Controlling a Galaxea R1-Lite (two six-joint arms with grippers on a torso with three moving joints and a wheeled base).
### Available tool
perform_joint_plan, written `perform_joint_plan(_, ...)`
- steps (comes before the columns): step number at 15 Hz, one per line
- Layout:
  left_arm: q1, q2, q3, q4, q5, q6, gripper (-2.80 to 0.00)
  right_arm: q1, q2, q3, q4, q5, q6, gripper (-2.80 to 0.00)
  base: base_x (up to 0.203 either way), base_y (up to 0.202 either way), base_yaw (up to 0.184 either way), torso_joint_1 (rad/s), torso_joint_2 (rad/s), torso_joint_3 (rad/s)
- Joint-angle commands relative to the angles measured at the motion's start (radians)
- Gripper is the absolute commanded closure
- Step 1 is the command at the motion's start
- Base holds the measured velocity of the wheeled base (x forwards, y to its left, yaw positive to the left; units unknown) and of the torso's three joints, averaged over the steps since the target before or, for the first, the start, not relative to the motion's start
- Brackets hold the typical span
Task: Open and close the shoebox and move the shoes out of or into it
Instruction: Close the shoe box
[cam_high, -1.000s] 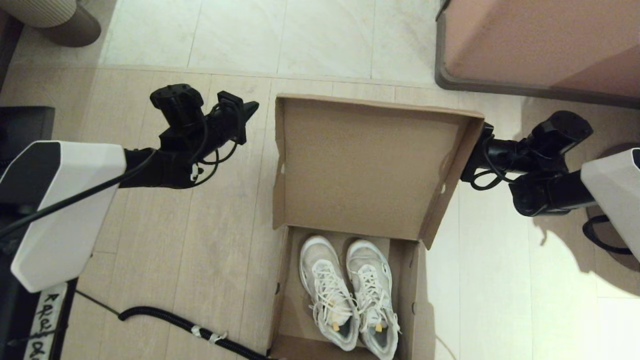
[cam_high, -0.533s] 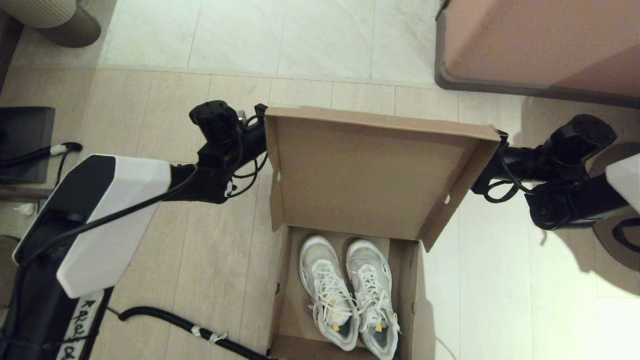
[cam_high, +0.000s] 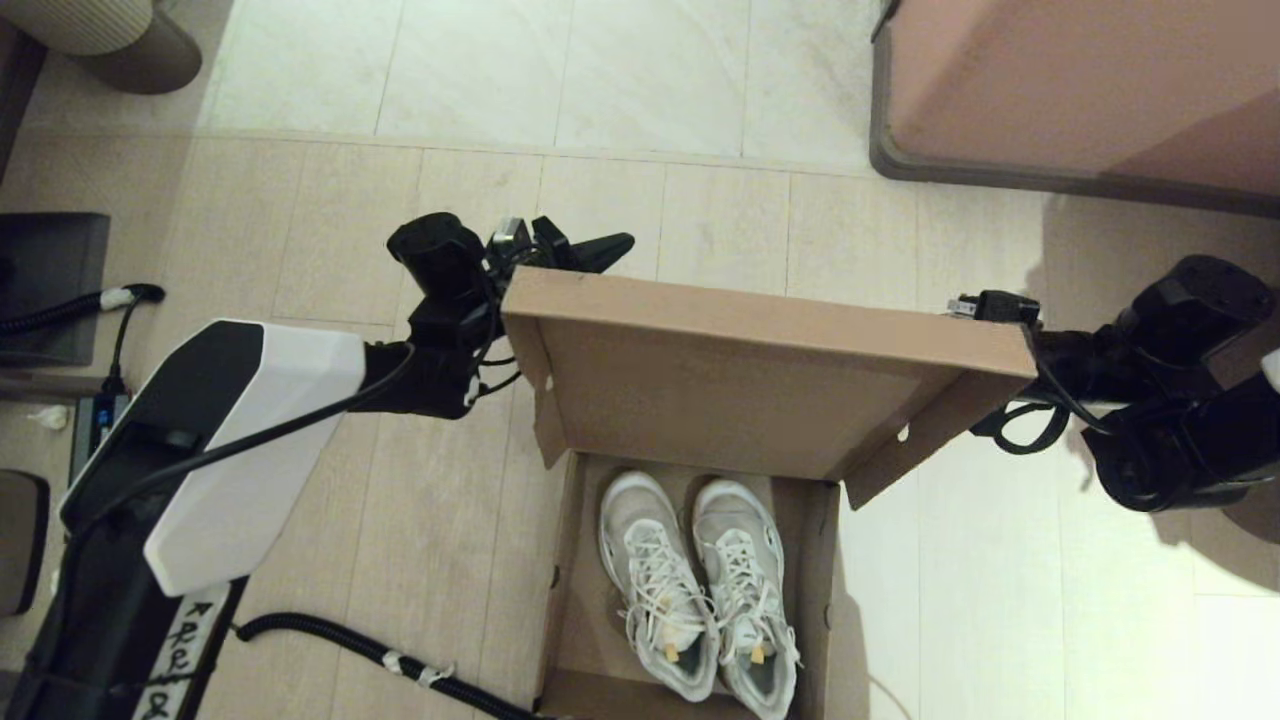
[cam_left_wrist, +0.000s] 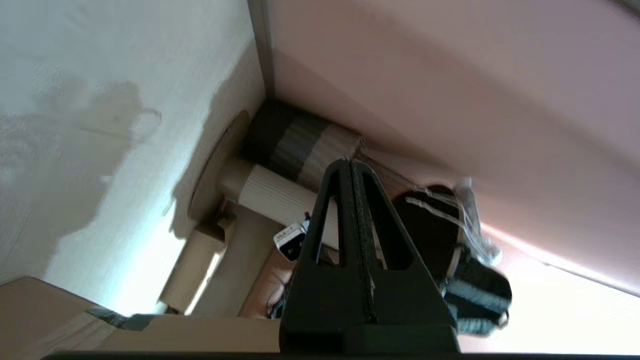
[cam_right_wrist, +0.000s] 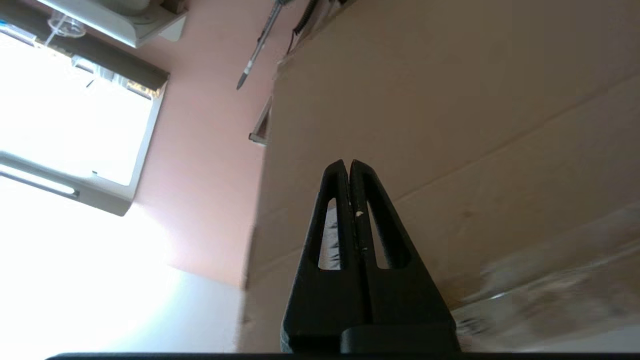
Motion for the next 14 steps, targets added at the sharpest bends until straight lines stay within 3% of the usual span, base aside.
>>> perform_joint_plan(1, -0.017, -0.019, 0.014, -0.022, -0.017, -0.009, 0.00, 0.000, -0.063, 0.065, -0.009, 0.011, 0.010, 0.00, 0.000, 0.000, 0.000, 0.000, 0.00, 0.000)
perform_joint_plan(7, -0.129, -0.116, 0.071, -0.037, -0.036, -0.016, 0.00, -0.009, -0.166, 0.252, -0.009, 0.039, 0.004, 0.00, 0.000, 0.000, 0.000, 0.000, 0.00, 0.000)
perform_joint_plan(12, -0.200, -0.289, 0.337, -0.042, -0.036, -0.015, 0.00, -0.032, -0.235, 0.346, -0.009, 0.015, -0.072, 0.00, 0.000, 0.000, 0.000, 0.000, 0.00, 0.000)
perform_joint_plan(14, -0.235, -0.358, 0.475, -0.043, -0.036, -0.013, 0.00, -0.070, -0.246, 0.385, -0.009, -0.021, -0.158, 0.00, 0.000, 0.000, 0.000, 0.000, 0.00, 0.000)
